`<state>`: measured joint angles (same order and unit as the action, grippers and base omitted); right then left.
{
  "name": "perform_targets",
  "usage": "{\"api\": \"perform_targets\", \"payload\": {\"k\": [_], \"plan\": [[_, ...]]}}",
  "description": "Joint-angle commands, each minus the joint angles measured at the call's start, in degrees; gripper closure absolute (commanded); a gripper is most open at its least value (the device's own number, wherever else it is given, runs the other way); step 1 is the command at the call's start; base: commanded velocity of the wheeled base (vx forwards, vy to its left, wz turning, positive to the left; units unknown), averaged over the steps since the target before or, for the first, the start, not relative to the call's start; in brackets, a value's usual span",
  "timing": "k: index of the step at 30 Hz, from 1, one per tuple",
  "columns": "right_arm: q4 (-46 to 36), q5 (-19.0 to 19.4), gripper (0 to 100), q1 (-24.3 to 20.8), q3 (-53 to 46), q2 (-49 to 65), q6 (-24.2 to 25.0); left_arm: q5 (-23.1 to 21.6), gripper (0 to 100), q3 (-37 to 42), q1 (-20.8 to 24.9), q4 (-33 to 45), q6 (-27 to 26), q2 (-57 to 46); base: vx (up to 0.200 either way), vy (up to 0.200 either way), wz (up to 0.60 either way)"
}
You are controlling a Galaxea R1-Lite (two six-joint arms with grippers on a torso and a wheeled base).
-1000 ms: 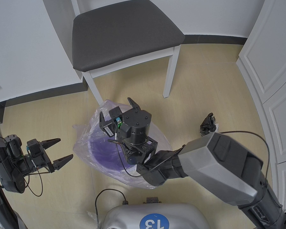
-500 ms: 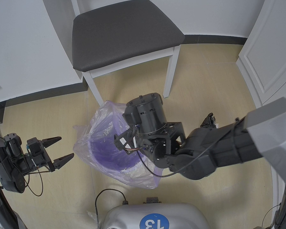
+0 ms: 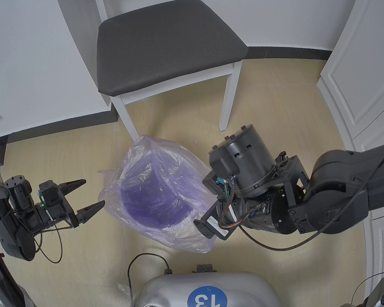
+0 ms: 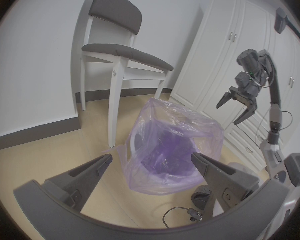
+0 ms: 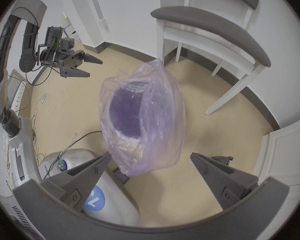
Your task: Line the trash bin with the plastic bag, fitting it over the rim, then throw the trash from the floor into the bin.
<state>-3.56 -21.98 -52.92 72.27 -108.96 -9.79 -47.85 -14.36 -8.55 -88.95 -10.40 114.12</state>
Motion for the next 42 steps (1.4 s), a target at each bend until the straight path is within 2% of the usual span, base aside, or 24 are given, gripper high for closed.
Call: {"api": "perform_targets", "payload": {"k": [1, 6, 9, 20, 25, 31, 38, 42], "plan": [[37.2, -1.6, 0, 1.2, -10.7, -3.7, -9.1, 23.0, 0, -1.9, 13.6, -1.0, 7.7, -2.8, 0.000, 0.000, 0.00], [41.9, -3.2, 0, 1.2, -8.8, -7.3, -11.6, 27.1, 0, -2.3, 16.5, -1.0, 7.8, -2.2, 0.000, 0.000, 0.00], [43.4, -3.2, 0, 1.2, -8.5, -8.5, -13.8, 27.8, 0, -2.5, 17.2, -1.0, 7.8, -1.6, 0.000, 0.000, 0.00], [43.5, -4.8, 0, 3.5, -5.7, -13.9, -14.2, 34.5, 0, -5.8, 19.7, -1.0, 7.6, 3.4, 0.000, 0.000, 0.00], [43.5, -4.8, 0, 4.1, -5.0, -14.7, -14.2, 39.9, 0, -8.1, 20.1, -1.0, 7.1, 6.2, 0.000, 0.000, 0.00], [43.5, -4.9, 0, 4.1, -4.6, -15.0, -14.3, 40.6, 0, -9.3, 19.7, -1.0, 7.2, 6.6, 0.000, 0.000, 0.00], [43.5, -5.0, 0, 7.0, -2.1, -17.1, -14.5, 44.5, 0, -12.9, 18.8, -1.0, 7.5, 9.3, 0.000, 0.000, 0.00], [43.5, -4.9, 0, 8.3, -1.3, -18.0, -14.5, 44.9, 0, -14.0, 18.7, -1.0, 7.8, 9.6, 0.000, 0.000, 0.00]]}}
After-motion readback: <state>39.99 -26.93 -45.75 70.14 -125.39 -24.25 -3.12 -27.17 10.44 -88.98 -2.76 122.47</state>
